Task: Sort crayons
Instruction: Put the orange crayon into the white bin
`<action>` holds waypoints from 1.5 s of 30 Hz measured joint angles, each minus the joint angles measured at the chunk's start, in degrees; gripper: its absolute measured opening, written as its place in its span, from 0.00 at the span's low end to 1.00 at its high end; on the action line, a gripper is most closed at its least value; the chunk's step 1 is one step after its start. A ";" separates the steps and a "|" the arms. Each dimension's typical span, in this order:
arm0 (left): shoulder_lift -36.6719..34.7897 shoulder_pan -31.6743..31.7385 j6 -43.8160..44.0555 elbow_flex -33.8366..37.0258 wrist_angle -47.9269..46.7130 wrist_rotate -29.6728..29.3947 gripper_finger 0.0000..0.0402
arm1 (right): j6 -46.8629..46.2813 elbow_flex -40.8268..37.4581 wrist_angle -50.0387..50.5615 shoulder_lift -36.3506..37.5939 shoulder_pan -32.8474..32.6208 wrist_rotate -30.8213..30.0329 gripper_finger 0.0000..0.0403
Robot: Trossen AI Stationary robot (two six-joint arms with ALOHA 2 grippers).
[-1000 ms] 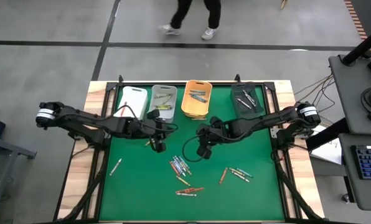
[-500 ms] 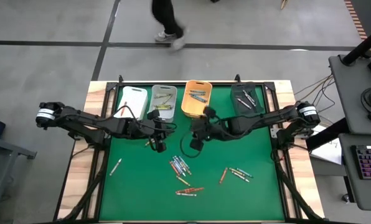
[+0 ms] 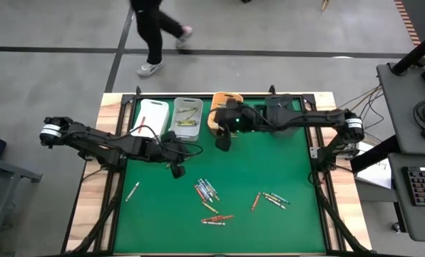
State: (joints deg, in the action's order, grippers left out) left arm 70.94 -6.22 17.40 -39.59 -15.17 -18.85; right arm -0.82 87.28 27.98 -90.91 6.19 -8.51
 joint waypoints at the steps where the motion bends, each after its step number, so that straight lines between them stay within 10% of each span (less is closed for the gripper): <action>1: 0.00 0.00 1.11 0.00 -1.36 -0.01 0.07 | -3.00 0.61 4.90 0.04 0.15 4.22 0.37; 6: -0.02 0.02 2.57 0.00 -3.30 -0.06 0.07 | -15.73 0.57 23.89 0.04 -2.04 20.30 0.37; 19: -0.07 0.02 -0.71 0.00 2.52 -0.15 0.07 | -36.13 -1.77 39.70 0.06 -19.47 18.61 0.37; 45: -0.19 0.04 -4.90 0.00 9.70 -0.15 0.07 | -11.98 -10.94 28.19 -9.22 -36.30 5.73 0.37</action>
State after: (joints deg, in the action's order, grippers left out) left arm 70.74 -6.17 12.51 -39.59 -5.47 -19.00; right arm -12.80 76.34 56.17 -100.13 -30.11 -2.78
